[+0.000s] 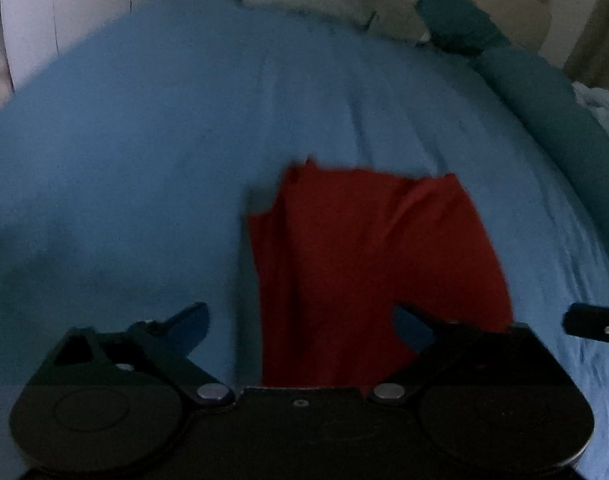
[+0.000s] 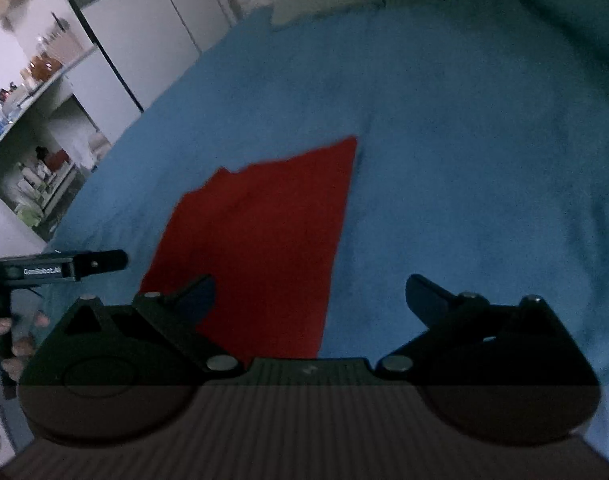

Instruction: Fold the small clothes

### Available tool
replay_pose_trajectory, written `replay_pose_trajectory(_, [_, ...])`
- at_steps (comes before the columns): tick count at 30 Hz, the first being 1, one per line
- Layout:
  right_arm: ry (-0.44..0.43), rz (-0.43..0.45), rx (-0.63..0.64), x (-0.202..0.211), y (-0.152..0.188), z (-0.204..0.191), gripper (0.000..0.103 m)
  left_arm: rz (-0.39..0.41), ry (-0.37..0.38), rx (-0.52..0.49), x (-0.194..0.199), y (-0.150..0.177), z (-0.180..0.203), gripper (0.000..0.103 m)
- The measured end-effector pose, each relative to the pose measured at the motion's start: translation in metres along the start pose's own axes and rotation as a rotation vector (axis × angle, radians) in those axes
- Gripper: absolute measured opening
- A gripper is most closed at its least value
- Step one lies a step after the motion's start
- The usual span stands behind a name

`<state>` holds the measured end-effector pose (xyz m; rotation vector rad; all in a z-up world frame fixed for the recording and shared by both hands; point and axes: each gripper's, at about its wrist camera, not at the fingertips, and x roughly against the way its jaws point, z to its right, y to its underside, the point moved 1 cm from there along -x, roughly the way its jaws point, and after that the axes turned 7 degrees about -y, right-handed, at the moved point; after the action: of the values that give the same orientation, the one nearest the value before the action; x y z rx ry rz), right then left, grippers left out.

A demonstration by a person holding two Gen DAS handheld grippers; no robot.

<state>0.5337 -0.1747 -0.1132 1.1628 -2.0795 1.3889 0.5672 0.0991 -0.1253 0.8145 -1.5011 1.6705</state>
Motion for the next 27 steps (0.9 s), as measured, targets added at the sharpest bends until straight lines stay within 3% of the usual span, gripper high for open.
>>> replay_pose_trajectory(2, [-0.013, -0.034, -0.052, -0.025, -0.001, 0.009, 0.103, -0.036, 0.017, 0.019, -0.017, 0.003, -0.006, 0.083])
replay_pose_trajectory(7, [-0.019, -0.044, -0.14, -0.061, 0.002, 0.022, 0.103, -0.041, 0.071, 0.032, -0.04, 0.007, -0.009, 0.083])
replay_pose_trajectory(12, [-0.013, -0.044, -0.115, -0.074, 0.005, 0.017, 0.097, -0.034, 0.062, -0.015, -0.038, 0.008, -0.003, 0.08])
replay_pose_trajectory(15, [-0.03, -0.056, -0.094, -0.073, 0.003, 0.007, 0.074, -0.033, 0.083, -0.019, -0.038, 0.008, 0.001, 0.059])
replay_pose_trajectory(16, [-0.04, -0.066, -0.098, -0.072, 0.003, 0.006, 0.062, -0.033, 0.087, -0.025, -0.036, 0.008, 0.003, 0.05])
replay_pose_trajectory(19, [-0.013, -0.059, -0.081, -0.068, 0.0, -0.003, 0.047, -0.011, 0.066, -0.064, -0.029, 0.006, 0.012, 0.032])
replay_pose_trajectory(23, [-0.003, -0.034, -0.046, -0.055, -0.002, -0.017, 0.038, 0.014, 0.04, -0.067, -0.013, 0.005, 0.019, 0.025])
replay_pose_trajectory(27, [-0.091, -0.015, -0.031, -0.021, -0.003, -0.029, 0.036, 0.077, 0.055, -0.081, 0.033, 0.013, 0.03, 0.024])
